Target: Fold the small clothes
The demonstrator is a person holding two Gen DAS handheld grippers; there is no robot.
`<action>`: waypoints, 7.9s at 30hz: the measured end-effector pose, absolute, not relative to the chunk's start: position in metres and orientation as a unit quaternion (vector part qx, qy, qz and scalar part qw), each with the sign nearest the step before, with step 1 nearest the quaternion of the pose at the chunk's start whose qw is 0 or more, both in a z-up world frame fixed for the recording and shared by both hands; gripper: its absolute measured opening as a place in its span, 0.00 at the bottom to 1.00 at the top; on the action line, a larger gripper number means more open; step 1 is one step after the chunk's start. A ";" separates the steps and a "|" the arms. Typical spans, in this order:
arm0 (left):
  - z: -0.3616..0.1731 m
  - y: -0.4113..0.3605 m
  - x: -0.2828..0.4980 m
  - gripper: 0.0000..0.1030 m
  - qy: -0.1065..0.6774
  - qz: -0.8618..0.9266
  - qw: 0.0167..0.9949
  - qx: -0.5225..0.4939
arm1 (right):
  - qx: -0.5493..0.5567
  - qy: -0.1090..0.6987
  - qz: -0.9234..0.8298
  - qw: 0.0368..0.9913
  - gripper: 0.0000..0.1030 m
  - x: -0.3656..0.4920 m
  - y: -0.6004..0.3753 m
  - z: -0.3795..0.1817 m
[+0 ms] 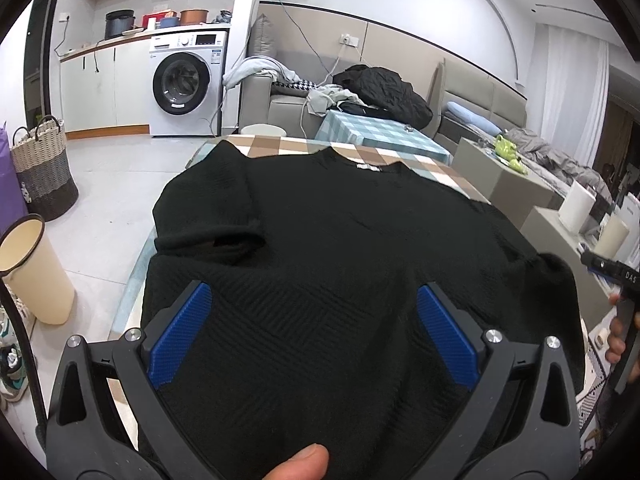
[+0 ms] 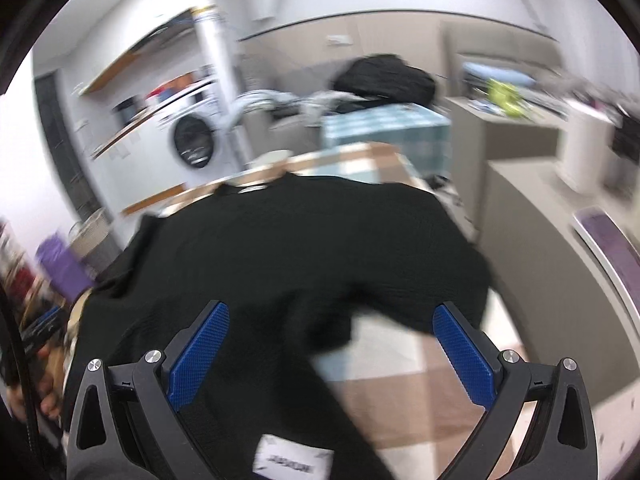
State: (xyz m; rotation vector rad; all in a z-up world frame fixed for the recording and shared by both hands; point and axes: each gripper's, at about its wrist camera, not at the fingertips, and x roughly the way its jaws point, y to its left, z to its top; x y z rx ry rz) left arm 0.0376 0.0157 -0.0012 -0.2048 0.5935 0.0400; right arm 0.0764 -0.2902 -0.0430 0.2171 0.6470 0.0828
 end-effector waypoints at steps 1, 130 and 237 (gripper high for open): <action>0.000 0.017 0.040 0.99 0.292 0.020 0.951 -0.102 | 0.135 0.327 0.039 0.935 1.00 0.078 -0.303 -0.047; -0.011 0.108 0.245 0.04 0.284 0.163 0.911 -0.250 | 0.222 0.417 0.161 0.866 0.77 0.160 -0.269 -0.075; -0.121 0.109 0.077 0.55 0.456 0.137 0.868 -0.143 | 0.140 0.464 0.107 0.868 0.68 0.086 -0.327 -0.105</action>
